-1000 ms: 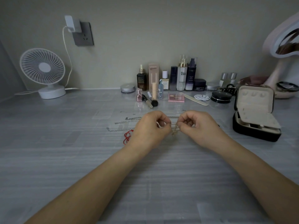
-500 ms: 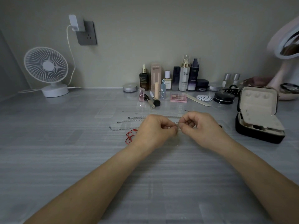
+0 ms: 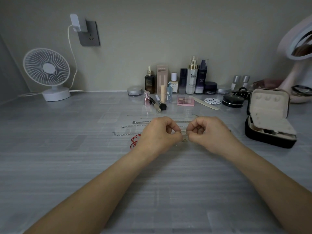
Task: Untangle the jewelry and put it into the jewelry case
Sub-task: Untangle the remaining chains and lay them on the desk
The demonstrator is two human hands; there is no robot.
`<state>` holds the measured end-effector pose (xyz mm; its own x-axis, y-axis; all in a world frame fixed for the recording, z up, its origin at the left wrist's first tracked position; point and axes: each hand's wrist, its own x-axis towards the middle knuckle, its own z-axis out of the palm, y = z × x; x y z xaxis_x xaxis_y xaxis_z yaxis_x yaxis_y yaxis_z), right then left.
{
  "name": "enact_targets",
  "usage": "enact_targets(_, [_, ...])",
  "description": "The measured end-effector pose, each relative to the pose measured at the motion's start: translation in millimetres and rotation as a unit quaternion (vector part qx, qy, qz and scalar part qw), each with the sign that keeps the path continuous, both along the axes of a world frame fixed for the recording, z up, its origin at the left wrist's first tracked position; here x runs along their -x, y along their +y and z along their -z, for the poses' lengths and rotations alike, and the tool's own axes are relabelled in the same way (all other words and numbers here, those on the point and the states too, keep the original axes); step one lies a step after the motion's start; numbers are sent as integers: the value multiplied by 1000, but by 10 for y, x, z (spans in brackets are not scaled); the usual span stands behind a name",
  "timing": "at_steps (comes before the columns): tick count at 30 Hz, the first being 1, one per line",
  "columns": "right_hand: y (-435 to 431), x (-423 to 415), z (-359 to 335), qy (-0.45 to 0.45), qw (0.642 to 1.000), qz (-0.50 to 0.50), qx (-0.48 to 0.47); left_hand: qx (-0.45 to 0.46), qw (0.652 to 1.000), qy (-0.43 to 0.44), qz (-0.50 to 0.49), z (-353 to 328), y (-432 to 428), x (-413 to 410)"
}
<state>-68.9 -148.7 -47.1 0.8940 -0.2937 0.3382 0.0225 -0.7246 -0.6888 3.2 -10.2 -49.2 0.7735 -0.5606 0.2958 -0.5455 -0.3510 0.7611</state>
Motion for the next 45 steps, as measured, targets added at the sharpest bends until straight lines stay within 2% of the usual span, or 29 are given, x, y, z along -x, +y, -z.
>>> enact_targets(7, [-8,14,-16,10,999,14,30,-35,999,-9,-4,-25,20,-6])
enact_targets(13, [-24,17,-10,11,999,13,38,-52,999,18,-1,-49,44,-22])
enact_targets(20, [-45,23,-7,13,1000,-17,10,-77,997,22,3,-47,56,-45])
enact_targets(26, [-48,24,-21,69,997,-8,30,-103,995,14,3,-55,59,-57])
enact_targets(31, [-38,12,-14,79,996,8,40,-109,994,8,9,-33,48,-61])
enact_targets(33, [-38,4,-4,72,997,2,16,-91,995,27,15,-26,50,-73])
enact_targets(36, [-38,-5,21,45,996,-22,-68,-74,996,48,18,-11,48,-78])
enact_targets(41, [-18,-17,26,35,980,-63,-183,-69,995,65,26,7,22,-62])
enact_targets(45, [-42,-26,31,61,980,-53,-183,-38,995,94,20,-7,18,-61])
